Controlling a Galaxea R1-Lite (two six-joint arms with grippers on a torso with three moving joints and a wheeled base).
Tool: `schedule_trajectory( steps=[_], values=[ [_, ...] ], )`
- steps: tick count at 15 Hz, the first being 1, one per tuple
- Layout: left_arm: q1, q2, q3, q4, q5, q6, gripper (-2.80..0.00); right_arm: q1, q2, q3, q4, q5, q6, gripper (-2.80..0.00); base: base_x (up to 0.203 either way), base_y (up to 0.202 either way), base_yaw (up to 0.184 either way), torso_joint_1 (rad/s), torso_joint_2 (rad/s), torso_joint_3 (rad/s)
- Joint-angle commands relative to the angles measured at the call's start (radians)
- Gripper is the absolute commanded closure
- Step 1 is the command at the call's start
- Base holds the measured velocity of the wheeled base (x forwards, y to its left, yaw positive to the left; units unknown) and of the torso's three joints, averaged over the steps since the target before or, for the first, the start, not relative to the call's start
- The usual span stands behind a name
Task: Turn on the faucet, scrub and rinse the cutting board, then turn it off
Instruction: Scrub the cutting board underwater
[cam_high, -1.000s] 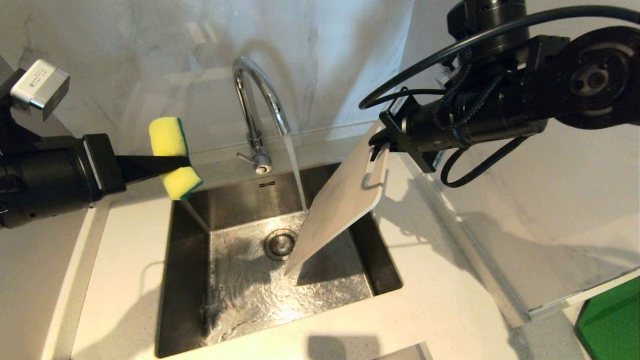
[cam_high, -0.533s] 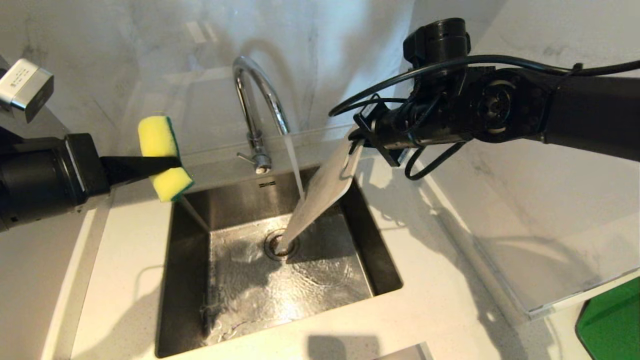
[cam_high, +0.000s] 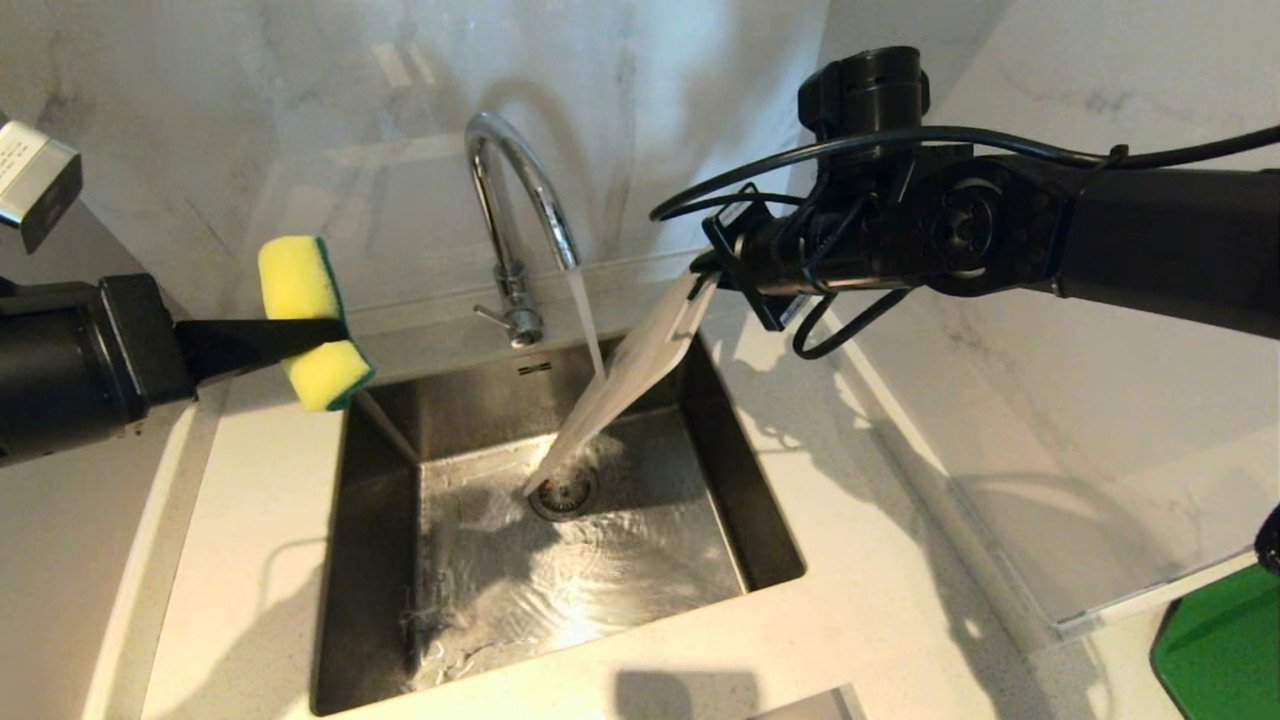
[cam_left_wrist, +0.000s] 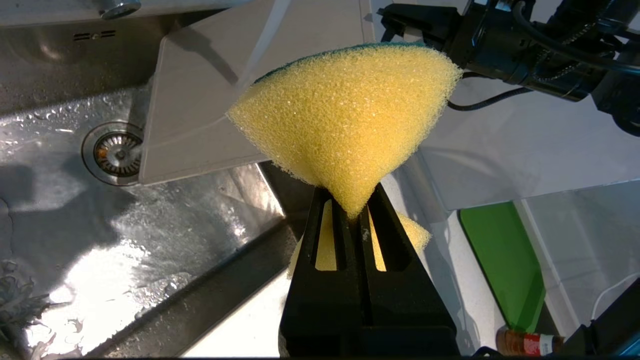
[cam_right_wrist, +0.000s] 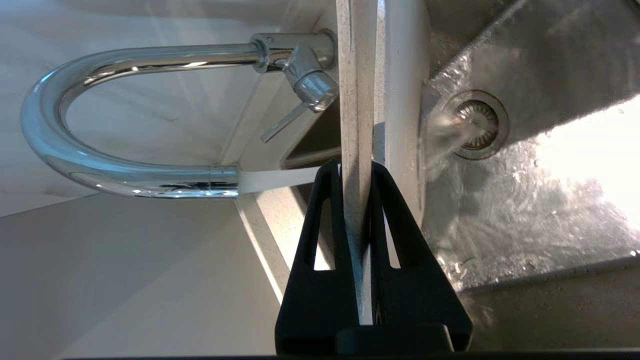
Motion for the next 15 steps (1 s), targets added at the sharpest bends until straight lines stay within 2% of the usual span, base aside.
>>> schedule_trajectory(
  steps=[1, 15],
  values=[
    [0.000, -0.006, 0.006, -0.001, -0.001, -0.004, 0.00, 0.000, -0.016, 0.003, 0.015, -0.002, 0.005, 0.00, 0.000, 0.000, 0.000, 0.000, 0.00, 0.000],
    [0.000, -0.006, -0.011, 0.005, -0.009, -0.017, 0.00, 0.002, -0.489, 0.007, 0.456, -0.003, -0.017, 0.00, 0.000, 0.000, 0.000, 0.000, 0.00, 0.000]
  ],
)
